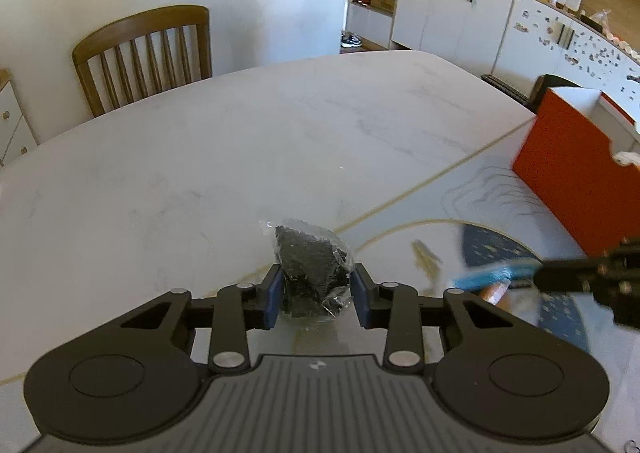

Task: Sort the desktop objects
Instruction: 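Grasp the white-blue snack packet with the right tool while the left tool holds the dark bag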

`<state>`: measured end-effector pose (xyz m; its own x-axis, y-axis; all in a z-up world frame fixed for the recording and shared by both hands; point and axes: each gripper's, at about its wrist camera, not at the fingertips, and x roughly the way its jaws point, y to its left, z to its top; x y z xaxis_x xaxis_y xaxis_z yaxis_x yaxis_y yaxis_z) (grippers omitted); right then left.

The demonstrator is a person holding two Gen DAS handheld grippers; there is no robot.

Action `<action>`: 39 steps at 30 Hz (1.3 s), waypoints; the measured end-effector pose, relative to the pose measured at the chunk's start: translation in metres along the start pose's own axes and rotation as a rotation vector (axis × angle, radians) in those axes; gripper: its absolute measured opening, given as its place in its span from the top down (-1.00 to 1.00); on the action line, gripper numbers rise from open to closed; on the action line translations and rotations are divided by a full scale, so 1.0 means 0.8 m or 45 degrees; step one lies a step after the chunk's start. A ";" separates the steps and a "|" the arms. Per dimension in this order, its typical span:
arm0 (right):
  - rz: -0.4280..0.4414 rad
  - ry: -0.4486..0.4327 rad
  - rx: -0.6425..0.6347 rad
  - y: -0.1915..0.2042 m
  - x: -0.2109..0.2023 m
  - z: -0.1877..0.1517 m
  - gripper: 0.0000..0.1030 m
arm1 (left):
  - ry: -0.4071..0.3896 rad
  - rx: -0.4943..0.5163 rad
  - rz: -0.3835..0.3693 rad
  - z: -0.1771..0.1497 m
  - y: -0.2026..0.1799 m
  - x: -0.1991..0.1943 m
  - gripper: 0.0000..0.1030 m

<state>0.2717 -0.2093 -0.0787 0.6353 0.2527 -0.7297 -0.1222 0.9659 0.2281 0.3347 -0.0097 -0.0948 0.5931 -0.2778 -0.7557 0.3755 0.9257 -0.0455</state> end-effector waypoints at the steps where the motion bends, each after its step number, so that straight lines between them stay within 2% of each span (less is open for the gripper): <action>1: 0.001 -0.008 0.010 -0.004 -0.005 0.001 1.00 | 0.007 0.006 -0.008 -0.002 -0.006 -0.005 0.34; 6: 0.013 -0.023 0.046 -0.020 -0.025 0.001 1.00 | 0.028 0.025 -0.051 -0.012 -0.032 -0.028 0.34; 10: 0.048 0.096 0.068 -0.026 -0.013 -0.008 1.00 | 0.029 0.027 -0.051 -0.025 -0.043 -0.045 0.34; 12: 0.053 0.111 0.064 -0.024 -0.009 -0.012 0.98 | 0.030 0.024 -0.043 -0.032 -0.045 -0.052 0.34; 15: 0.065 0.161 0.046 -0.014 0.004 -0.017 0.87 | 0.034 0.018 -0.026 -0.042 -0.043 -0.060 0.34; 18: 0.069 0.183 0.026 -0.004 0.012 -0.021 0.47 | 0.039 0.010 -0.012 -0.052 -0.039 -0.066 0.34; 19: 0.066 0.175 0.016 0.001 0.013 -0.022 0.21 | 0.042 0.002 -0.011 -0.055 -0.037 -0.068 0.34; 20: 0.064 0.162 0.011 0.003 0.012 -0.024 0.05 | 0.044 -0.004 -0.008 -0.058 -0.035 -0.070 0.34; 21: 0.059 0.145 0.007 0.006 0.012 -0.024 -0.30 | 0.044 -0.010 -0.006 -0.060 -0.034 -0.071 0.34; 22: 0.057 0.132 0.001 0.009 0.012 -0.023 -0.55 | 0.044 -0.015 -0.005 -0.062 -0.031 -0.072 0.34; 27: 0.025 0.142 -0.034 0.021 0.030 -0.015 -0.67 | 0.038 -0.054 0.011 -0.067 -0.020 -0.075 0.34; 32: -0.032 0.140 -0.059 0.034 0.048 -0.008 -0.67 | 0.036 -0.081 0.023 -0.068 -0.007 -0.076 0.34; 39: -0.103 0.156 -0.008 0.038 0.068 -0.006 -0.61 | 0.045 -0.116 0.024 -0.070 0.005 -0.072 0.34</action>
<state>0.2988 -0.1659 -0.1149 0.5456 0.1785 -0.8188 -0.0795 0.9837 0.1615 0.2624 0.0247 -0.0877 0.5735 -0.2523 -0.7794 0.2970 0.9507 -0.0892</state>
